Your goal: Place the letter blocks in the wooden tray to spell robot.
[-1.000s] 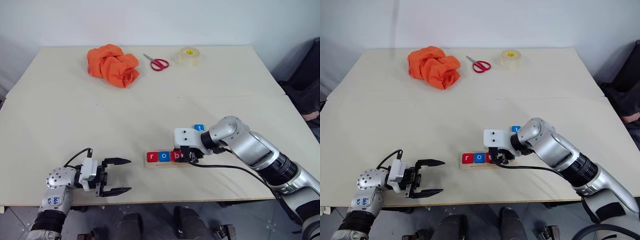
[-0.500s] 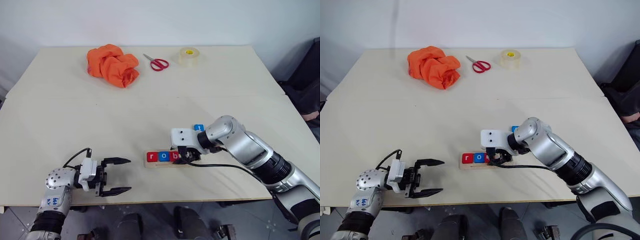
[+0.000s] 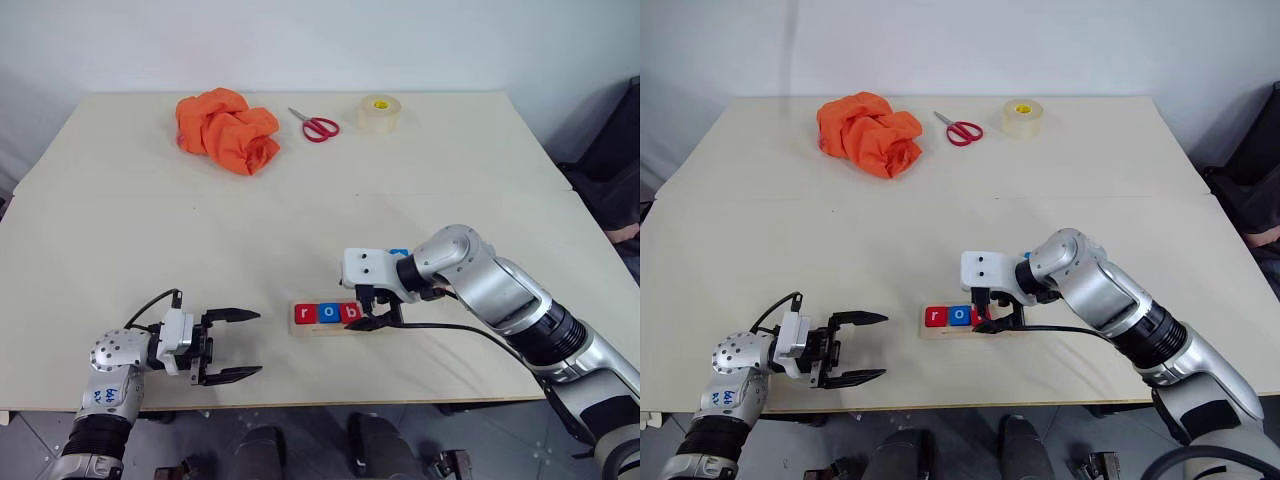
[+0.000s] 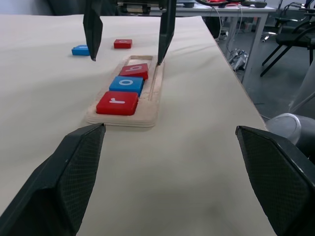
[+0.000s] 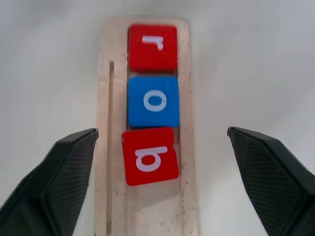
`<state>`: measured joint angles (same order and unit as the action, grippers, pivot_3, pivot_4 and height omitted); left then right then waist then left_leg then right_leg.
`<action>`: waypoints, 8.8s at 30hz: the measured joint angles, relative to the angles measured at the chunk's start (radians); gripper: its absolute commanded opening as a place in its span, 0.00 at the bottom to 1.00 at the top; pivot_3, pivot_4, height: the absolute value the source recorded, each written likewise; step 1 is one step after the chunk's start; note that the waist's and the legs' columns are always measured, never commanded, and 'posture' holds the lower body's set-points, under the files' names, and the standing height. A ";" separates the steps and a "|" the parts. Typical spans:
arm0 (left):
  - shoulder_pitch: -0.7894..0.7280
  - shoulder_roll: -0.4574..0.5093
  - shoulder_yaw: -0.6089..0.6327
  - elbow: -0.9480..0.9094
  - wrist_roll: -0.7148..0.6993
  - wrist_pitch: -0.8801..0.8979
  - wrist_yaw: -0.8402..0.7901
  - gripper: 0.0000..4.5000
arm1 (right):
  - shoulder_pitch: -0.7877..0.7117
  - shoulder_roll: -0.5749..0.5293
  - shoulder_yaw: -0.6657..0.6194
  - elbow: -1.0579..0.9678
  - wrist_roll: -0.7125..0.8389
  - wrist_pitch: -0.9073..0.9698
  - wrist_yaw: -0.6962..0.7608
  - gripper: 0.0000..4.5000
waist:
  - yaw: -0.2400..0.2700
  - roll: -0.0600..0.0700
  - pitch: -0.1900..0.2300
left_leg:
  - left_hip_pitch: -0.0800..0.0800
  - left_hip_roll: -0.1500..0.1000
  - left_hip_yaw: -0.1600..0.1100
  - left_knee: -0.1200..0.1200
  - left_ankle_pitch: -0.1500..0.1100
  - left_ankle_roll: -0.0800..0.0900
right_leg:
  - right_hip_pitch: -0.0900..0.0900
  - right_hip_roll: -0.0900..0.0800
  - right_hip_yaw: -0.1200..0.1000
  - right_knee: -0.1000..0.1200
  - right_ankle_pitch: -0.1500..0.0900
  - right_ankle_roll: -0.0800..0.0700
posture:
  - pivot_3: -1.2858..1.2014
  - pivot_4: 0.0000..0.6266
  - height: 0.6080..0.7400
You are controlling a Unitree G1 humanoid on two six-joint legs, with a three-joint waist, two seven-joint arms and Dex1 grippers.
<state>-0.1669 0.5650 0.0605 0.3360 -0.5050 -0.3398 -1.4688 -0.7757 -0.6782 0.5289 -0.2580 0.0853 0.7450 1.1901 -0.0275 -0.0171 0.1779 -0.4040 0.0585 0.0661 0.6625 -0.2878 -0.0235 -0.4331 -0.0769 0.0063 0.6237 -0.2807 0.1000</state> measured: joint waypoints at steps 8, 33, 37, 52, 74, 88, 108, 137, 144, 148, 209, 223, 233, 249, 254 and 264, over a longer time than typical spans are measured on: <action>-0.018 -0.002 0.000 0.023 0.001 0.000 -0.006 1.00 | 0.113 -0.041 -0.064 -0.093 0.091 -0.005 0.027 0.13 | -0.001 0.000 0.000 | 0.001 0.000 0.000 0.000 0.000 0.000 | 0.001 0.000 0.000 0.000 0.000 0.000 | 0.52 0.24 1.00; 0.011 -0.003 0.001 0.006 0.002 0.000 0.005 1.00 | 0.117 0.002 -0.041 0.026 0.049 -0.103 0.016 0.01 | 0.000 0.000 0.000 | 0.001 0.000 0.000 0.001 0.000 0.000 | 0.001 0.001 0.000 0.001 0.000 0.000 | 0.52 0.24 1.00; 0.003 -0.005 0.001 0.006 0.002 0.000 0.005 1.00 | 0.132 -0.037 -0.087 -0.027 0.072 -0.069 0.015 0.01 | 0.000 0.000 0.000 | 0.001 0.000 -0.001 0.001 0.000 0.000 | 0.002 0.001 0.000 0.000 0.000 0.000 | 0.52 0.24 1.00; 0.001 -0.005 0.001 0.006 0.002 0.001 0.002 1.00 | 0.159 -0.029 -0.104 0.145 0.030 -0.165 -0.034 0.01 | -0.001 0.000 0.000 | 0.001 0.000 0.000 0.001 0.000 0.000 | 0.002 0.001 0.000 0.000 0.000 0.000 | 0.52 0.24 1.00; -0.024 0.003 0.020 0.021 0.002 0.003 -0.006 1.00 | 0.203 -0.052 -0.224 0.083 0.065 -0.133 -0.048 0.13 | 0.003 0.000 0.000 | 0.003 0.002 0.000 0.001 0.000 -0.001 | 0.003 0.003 0.000 -0.001 0.000 0.000 | 0.52 0.24 1.00; -0.118 -0.005 0.018 0.118 0.003 0.005 -0.031 1.00 | 0.695 -0.135 -0.763 -0.126 0.231 -0.024 -0.216 0.99 | 0.007 0.000 0.000 | 0.002 0.002 -0.001 0.001 -0.001 -0.001 | 0.004 0.004 0.000 -0.002 0.000 0.000 | 0.52 0.24 1.00; -0.224 -0.016 0.016 0.231 0.009 0.003 -0.032 1.00 | 1.108 -0.026 -1.091 -0.266 0.345 -0.174 -0.290 0.99 | 0.003 -0.001 0.000 | 0.009 0.003 0.000 0.001 0.000 -0.001 | 0.010 0.005 0.002 -0.003 0.000 0.001 | 0.52 0.24 1.00; -0.001 -0.001 0.037 -0.030 -0.009 0.070 -0.026 1.00 | 0.680 0.274 -0.653 -0.080 0.203 -0.079 -0.826 0.99 | 0.002 -0.001 0.000 | 0.011 0.005 0.001 -0.003 -0.001 -0.001 | 0.011 0.005 0.002 -0.002 -0.002 -0.004 | 0.52 0.24 1.00; 0.050 -0.001 0.050 -0.097 -0.010 0.080 0.001 1.00 | 0.680 0.301 -0.638 -0.057 0.179 -0.080 -0.876 0.73 | 0.000 -0.001 0.000 | 0.013 0.005 0.001 -0.003 -0.001 -0.002 | 0.011 0.006 0.002 -0.002 -0.002 -0.003 | 0.52 0.24 1.00; 0.060 -0.001 0.053 -0.101 -0.010 0.087 0.006 1.00 | 0.701 0.314 -0.638 -0.080 0.179 -0.081 -0.892 0.45 | 0.001 -0.001 0.000 | 0.013 0.005 0.001 -0.003 -0.001 -0.001 | 0.011 0.006 0.002 -0.002 -0.003 -0.005 | 0.52 0.24 1.00; 0.018 -0.038 0.056 -0.033 -0.002 0.047 -0.008 1.00 | 0.392 -0.318 -0.344 0.301 0.070 -0.465 0.037 0.72 | -0.002 -0.002 0.000 | 0.014 0.008 0.003 -0.011 -0.001 -0.001 | 0.007 0.011 0.004 -0.004 -0.003 -0.004 | 0.52 0.24 1.00; 0.040 -0.038 0.058 -0.058 -0.002 0.047 0.015 1.00 | 0.359 -0.273 -0.350 0.317 0.052 -0.445 0.014 0.32 | -0.001 -0.002 0.000 | 0.016 0.008 0.005 -0.008 0.000 -0.002 | 0.008 0.010 0.007 -0.002 -0.002 -0.005 | 0.52 0.24 1.00; 0.012 -0.036 0.060 -0.041 -0.002 0.042 0.012 1.00 | 0.242 -0.253 -0.401 0.076 0.115 -0.155 -0.045 0.32 | -0.001 -0.001 0.001 | 0.014 0.008 0.006 -0.010 -0.001 -0.002 | 0.005 0.011 0.007 -0.002 -0.002 -0.005 | 0.52 0.24 1.00; -0.013 0.026 0.100 0.047 -0.011 0.011 -0.032 1.00 | -0.034 -0.114 -0.025 -0.006 0.056 0.039 0.012 0.32 | -0.001 -0.001 0.001 | 0.013 0.008 0.006 -0.010 -0.001 -0.003 | 0.004 0.009 0.006 -0.002 -0.003 -0.005 | 0.52 0.24 1.00; -0.007 0.046 0.119 0.060 -0.017 0.005 -0.032 1.00 | -0.038 -0.107 0.022 0.015 0.032 0.019 0.038 0.32 | -0.001 -0.001 0.001 | 0.012 0.008 0.006 -0.010 -0.001 -0.003 | 0.003 0.009 0.005 -0.002 -0.003 -0.005 | 0.52 0.24 1.00; 0.023 0.035 0.119 0.044 -0.017 -0.003 -0.031 1.00 | -0.038 -0.084 0.055 0.074 -0.026 -0.029 0.048 0.32 | -0.003 -0.001 0.001 | 0.012 0.008 0.006 -0.010 -0.001 -0.003 | 0.003 0.010 0.005 -0.002 -0.003 -0.005 | 0.52 0.24 1.00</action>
<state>-0.1439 0.5999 0.1796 0.3805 -0.5222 -0.3427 -1.5001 -0.8139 -0.7621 0.5838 -0.1843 0.0592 0.7155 1.2380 -0.0301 -0.0183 0.1787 -0.3916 0.0666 0.0719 0.6525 -0.2891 -0.0265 -0.4298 -0.0671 0.0117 0.6221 -0.2834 0.0946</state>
